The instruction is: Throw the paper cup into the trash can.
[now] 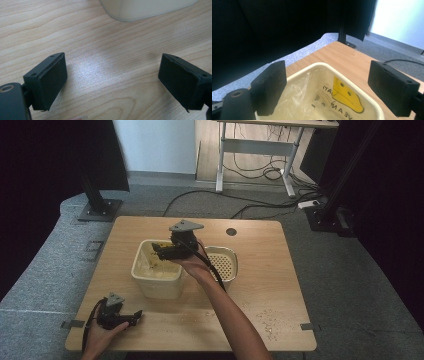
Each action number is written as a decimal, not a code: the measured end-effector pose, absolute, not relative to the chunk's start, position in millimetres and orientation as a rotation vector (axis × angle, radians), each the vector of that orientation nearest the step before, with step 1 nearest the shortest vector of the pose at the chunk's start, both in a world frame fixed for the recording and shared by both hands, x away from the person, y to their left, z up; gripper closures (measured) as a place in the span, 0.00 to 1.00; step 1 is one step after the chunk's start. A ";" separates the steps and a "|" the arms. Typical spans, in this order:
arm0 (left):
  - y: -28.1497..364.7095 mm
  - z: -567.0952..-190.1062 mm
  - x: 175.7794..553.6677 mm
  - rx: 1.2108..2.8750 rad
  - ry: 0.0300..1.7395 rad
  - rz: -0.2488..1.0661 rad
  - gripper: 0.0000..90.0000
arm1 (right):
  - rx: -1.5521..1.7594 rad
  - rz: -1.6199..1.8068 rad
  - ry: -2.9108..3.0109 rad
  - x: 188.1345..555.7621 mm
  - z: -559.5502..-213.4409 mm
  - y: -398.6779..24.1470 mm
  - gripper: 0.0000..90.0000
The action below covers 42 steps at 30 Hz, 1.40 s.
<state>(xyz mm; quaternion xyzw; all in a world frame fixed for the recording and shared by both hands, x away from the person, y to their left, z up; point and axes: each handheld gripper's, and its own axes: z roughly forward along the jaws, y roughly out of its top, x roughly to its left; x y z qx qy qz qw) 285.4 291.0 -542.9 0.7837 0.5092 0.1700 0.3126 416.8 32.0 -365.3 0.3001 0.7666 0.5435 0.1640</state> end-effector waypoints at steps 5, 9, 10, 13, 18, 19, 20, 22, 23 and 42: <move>290.7 -543.2 285.3 2.069 1.340 0.455 0.09 | 0.838 1.566 2.150 408.0 -363.1 14.8 0.21; 290.8 -543.0 285.3 2.068 1.343 0.452 0.09 | 0.821 1.573 2.122 399.1 -367.2 -7.7 0.25; 290.7 -543.0 285.3 2.069 1.343 0.452 0.09 | 0.822 1.579 2.114 396.2 -369.0 -14.4 0.25; 290.3 -543.3 285.1 2.072 1.341 0.458 0.09 | 0.838 1.593 2.084 385.1 -375.5 -37.9 0.27; 288.8 -543.7 285.3 2.076 1.342 0.472 0.09 | 0.868 1.576 2.049 364.0 -390.0 -80.8 0.29; 288.5 -543.8 285.3 2.076 1.341 0.474 0.09 | 0.872 1.568 2.044 361.2 -392.5 -87.2 0.29; 288.4 -543.9 285.2 2.076 1.341 0.476 0.09 | 0.882 1.562 2.030 357.3 -395.8 -95.5 0.30; 288.4 -544.1 285.0 2.073 1.341 0.476 0.09 | 0.901 1.552 2.007 349.3 -402.8 -113.4 0.30; 288.4 -544.1 285.0 2.073 1.341 0.476 0.09 | 0.901 1.552 2.007 349.3 -402.8 -113.4 0.30; 283.6 -546.7 286.1 2.071 1.340 0.513 0.07 | 1.258 1.385 1.908 308.1 -519.6 -235.8 0.33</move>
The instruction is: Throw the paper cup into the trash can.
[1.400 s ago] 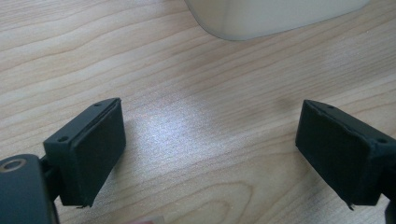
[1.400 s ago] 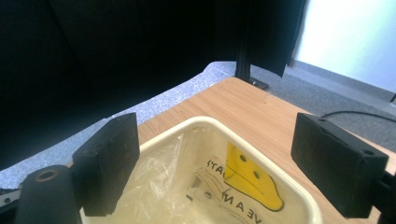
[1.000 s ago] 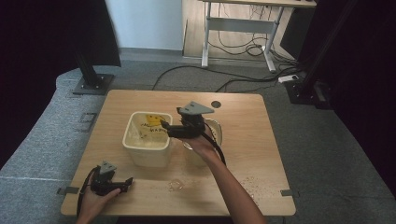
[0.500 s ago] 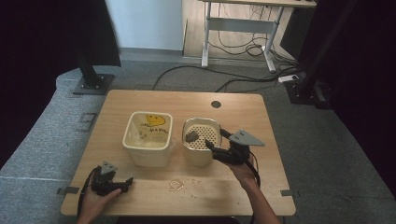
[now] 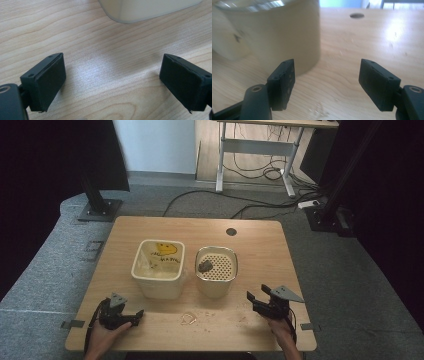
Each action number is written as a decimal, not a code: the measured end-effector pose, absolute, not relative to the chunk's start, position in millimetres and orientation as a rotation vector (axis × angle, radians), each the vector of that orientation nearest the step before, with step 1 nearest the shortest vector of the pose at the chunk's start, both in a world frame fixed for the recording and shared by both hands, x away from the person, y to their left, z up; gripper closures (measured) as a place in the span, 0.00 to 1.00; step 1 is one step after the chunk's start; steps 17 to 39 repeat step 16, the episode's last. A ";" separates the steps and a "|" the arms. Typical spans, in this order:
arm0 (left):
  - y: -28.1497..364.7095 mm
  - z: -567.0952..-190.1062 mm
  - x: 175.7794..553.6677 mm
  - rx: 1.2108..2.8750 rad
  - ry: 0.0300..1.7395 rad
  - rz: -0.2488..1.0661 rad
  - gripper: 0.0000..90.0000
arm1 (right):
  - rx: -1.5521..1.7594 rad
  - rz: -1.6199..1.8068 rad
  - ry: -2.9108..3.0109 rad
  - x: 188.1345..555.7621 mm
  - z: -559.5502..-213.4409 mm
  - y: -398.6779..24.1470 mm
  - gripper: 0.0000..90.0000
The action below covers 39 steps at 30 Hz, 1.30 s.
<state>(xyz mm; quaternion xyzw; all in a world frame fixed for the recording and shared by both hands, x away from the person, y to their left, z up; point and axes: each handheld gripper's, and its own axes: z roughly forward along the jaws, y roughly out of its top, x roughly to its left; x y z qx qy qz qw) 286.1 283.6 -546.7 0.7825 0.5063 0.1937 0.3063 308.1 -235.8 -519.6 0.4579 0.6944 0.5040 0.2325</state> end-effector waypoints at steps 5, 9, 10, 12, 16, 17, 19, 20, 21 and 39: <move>283.4 -546.6 286.6 2.071 1.341 0.510 0.07 | 1.291 1.365 1.909 312.7 -527.1 -239.6 0.33; 282.3 -546.7 288.8 2.072 1.343 0.511 0.06 | 1.301 1.323 1.937 314.2 -538.0 -239.0 0.33; 282.2 -546.7 288.9 2.073 1.344 0.511 0.06 | 1.302 1.315 1.944 314.3 -539.0 -238.4 0.33; 282.0 -546.7 289.2 2.073 1.346 0.511 0.06 | 1.296 1.301 1.952 314.7 -540.2 -237.3 0.33; 281.3 -547.2 291.3 2.069 1.379 0.515 0.00 | 1.313 1.272 1.967 318.7 -544.6 -234.9 0.33; 281.3 -547.2 291.3 2.069 1.379 0.515 0.00 | 1.313 1.272 1.967 318.7 -544.6 -234.9 0.33; 281.3 -547.2 291.3 2.069 1.379 0.515 0.00 | 1.313 1.272 1.967 318.7 -544.6 -234.9 0.33; 281.3 -547.2 291.3 2.069 1.379 0.515 0.00 | 1.313 1.272 1.967 318.7 -544.6 -234.9 0.33; 281.3 -547.2 291.3 2.069 1.379 0.515 0.00 | 1.313 1.272 1.967 318.7 -544.6 -234.9 0.33; 281.3 -547.2 291.3 2.069 1.379 0.515 0.00 | 1.313 1.272 1.967 318.7 -544.6 -234.9 0.33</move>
